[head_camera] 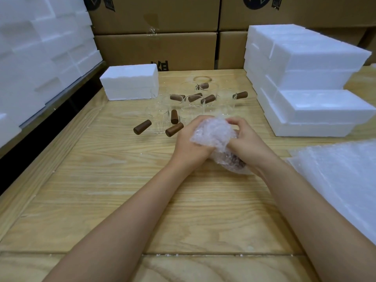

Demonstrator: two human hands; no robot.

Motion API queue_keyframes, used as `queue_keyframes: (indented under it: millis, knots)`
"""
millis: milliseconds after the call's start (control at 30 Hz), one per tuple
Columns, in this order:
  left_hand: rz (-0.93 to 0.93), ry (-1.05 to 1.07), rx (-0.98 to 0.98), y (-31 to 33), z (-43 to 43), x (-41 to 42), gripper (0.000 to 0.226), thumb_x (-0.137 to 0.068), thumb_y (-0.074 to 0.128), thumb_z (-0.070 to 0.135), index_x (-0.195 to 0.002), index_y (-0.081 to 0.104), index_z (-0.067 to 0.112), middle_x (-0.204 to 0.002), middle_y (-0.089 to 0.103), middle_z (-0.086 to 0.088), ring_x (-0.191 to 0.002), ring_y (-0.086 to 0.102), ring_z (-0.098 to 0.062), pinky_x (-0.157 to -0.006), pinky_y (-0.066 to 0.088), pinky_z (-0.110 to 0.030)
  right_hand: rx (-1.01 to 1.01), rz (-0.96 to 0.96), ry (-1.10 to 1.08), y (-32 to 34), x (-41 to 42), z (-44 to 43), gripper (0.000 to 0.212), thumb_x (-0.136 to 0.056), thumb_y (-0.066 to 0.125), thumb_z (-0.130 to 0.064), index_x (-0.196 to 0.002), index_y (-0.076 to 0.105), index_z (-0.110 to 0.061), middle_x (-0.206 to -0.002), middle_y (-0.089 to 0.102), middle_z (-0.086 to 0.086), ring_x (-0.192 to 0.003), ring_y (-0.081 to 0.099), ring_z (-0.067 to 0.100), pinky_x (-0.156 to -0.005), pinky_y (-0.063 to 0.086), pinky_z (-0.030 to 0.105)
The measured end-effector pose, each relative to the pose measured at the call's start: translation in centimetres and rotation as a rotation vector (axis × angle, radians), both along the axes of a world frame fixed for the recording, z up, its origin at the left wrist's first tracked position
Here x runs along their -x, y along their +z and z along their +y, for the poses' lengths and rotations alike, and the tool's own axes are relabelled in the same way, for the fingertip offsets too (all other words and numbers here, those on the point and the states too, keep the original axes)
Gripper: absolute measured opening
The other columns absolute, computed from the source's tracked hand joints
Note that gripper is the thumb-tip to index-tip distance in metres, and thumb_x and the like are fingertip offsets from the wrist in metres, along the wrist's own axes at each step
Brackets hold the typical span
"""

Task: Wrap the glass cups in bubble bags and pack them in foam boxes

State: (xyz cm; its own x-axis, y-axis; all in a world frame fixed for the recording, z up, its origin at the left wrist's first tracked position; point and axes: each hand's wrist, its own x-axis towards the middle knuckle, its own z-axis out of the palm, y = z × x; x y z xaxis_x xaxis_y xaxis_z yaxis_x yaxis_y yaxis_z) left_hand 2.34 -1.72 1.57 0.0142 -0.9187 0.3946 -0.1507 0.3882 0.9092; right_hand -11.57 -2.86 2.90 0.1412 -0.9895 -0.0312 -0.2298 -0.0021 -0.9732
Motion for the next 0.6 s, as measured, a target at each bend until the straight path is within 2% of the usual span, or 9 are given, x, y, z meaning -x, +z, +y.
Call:
queue_keyframes:
  millis: [100, 167, 200, 267, 367, 467, 500, 567, 600]
  knots:
    - [-0.030, -0.094, 0.073, 0.4, 0.6, 0.1, 0.044, -0.067, 0.061, -0.006, -0.107, 0.063, 0.013, -0.103, 0.067, -0.002, -0.100, 0.062, -0.005, -0.088, 0.051, -0.024, 0.084, 0.076, -0.003, 0.4, -0.1, 0.3, 0.039, -0.078, 0.054, 0.005, -0.097, 0.062, -0.028, -0.090, 0.069, -0.002, -0.083, 0.067, 0.019, -0.068, 0.056, 0.032]
    - [-0.070, -0.157, 0.101, 0.7, 0.9, 0.2, 0.042, -0.072, 0.059, 0.011, -0.114, 0.062, 0.015, -0.119, 0.062, -0.010, -0.119, 0.055, -0.017, -0.104, 0.043, -0.036, 0.161, 0.147, -0.085, 0.5, -0.2, 0.4, 0.044, -0.075, 0.050, 0.007, -0.099, 0.064, -0.028, -0.092, 0.069, -0.003, -0.084, 0.064, 0.017, -0.061, 0.050, 0.024]
    - [-0.100, -0.174, 0.098, 0.7, 1.0, 0.4, 0.041, -0.075, 0.057, 0.024, -0.116, 0.061, 0.017, -0.126, 0.059, -0.010, -0.125, 0.050, -0.017, -0.109, 0.038, -0.034, 0.198, 0.205, -0.128, 0.5, -0.2, 0.4, 0.046, -0.075, 0.052, 0.007, -0.104, 0.064, -0.026, -0.094, 0.068, -0.002, -0.084, 0.062, 0.017, -0.057, 0.046, 0.018]
    - [-0.137, -0.130, 0.043, 0.6, 1.2, 1.2, 0.045, -0.076, 0.053, 0.040, -0.117, 0.062, 0.023, -0.132, 0.055, -0.006, -0.129, 0.045, -0.011, -0.111, 0.033, -0.030, 0.240, 0.223, -0.182, 0.4, -0.2, 0.4, 0.039, -0.075, 0.057, 0.004, -0.100, 0.065, -0.026, -0.087, 0.066, -0.004, -0.073, 0.060, 0.013, -0.043, 0.041, 0.011]
    - [-0.049, -0.034, -0.049, 0.7, 1.2, 2.3, 0.045, -0.075, 0.055, 0.023, -0.120, 0.061, 0.027, -0.127, 0.059, -0.004, -0.121, 0.053, -0.014, -0.106, 0.041, -0.041, 0.209, 0.143, -0.172, 0.5, -0.6, 0.9, 0.029, -0.077, 0.056, -0.004, -0.086, 0.065, -0.030, -0.069, 0.063, -0.012, -0.055, 0.061, 0.006, -0.036, 0.048, 0.022]
    - [-0.041, 0.031, -0.062, 0.4, 0.6, 2.1, 0.049, -0.075, 0.051, 0.008, -0.119, 0.060, 0.029, -0.125, 0.060, 0.000, -0.119, 0.055, -0.015, -0.104, 0.044, -0.041, 0.195, 0.133, -0.049, 0.5, -0.7, 1.2, 0.038, -0.080, 0.052, -0.004, -0.091, 0.062, -0.039, -0.083, 0.067, -0.012, -0.067, 0.065, -0.001, -0.050, 0.054, 0.023]
    - [-0.044, 0.064, -0.065, 0.2, 0.4, 1.8, 0.051, -0.076, 0.051, 0.002, -0.118, 0.059, 0.031, -0.125, 0.059, 0.002, -0.119, 0.054, -0.014, -0.105, 0.043, -0.038, 0.190, 0.112, -0.004, 0.5, -0.6, 1.2, 0.041, -0.082, 0.052, -0.003, -0.100, 0.062, -0.039, -0.095, 0.069, -0.009, -0.082, 0.066, 0.002, -0.065, 0.056, 0.024]
    - [-0.067, 0.129, -0.073, 0.0, -0.1, 1.3, 0.055, -0.078, 0.052, -0.006, -0.117, 0.058, 0.033, -0.124, 0.058, 0.004, -0.116, 0.053, -0.009, -0.101, 0.042, -0.024, 0.158, 0.053, 0.040, 0.5, -0.5, 1.1, 0.043, -0.086, 0.053, -0.003, -0.123, 0.060, -0.024, -0.120, 0.064, -0.001, -0.113, 0.059, 0.012, -0.096, 0.049, 0.033]
    - [-0.084, 0.147, -0.074, -0.1, -0.2, 1.2, 0.055, -0.079, 0.053, -0.008, -0.117, 0.059, 0.031, -0.124, 0.058, 0.004, -0.112, 0.053, -0.005, -0.097, 0.040, -0.015, 0.158, 0.046, 0.035, 0.5, -0.4, 1.0, 0.044, -0.087, 0.052, -0.002, -0.127, 0.058, -0.019, -0.126, 0.061, 0.000, -0.119, 0.055, 0.014, -0.102, 0.044, 0.035]
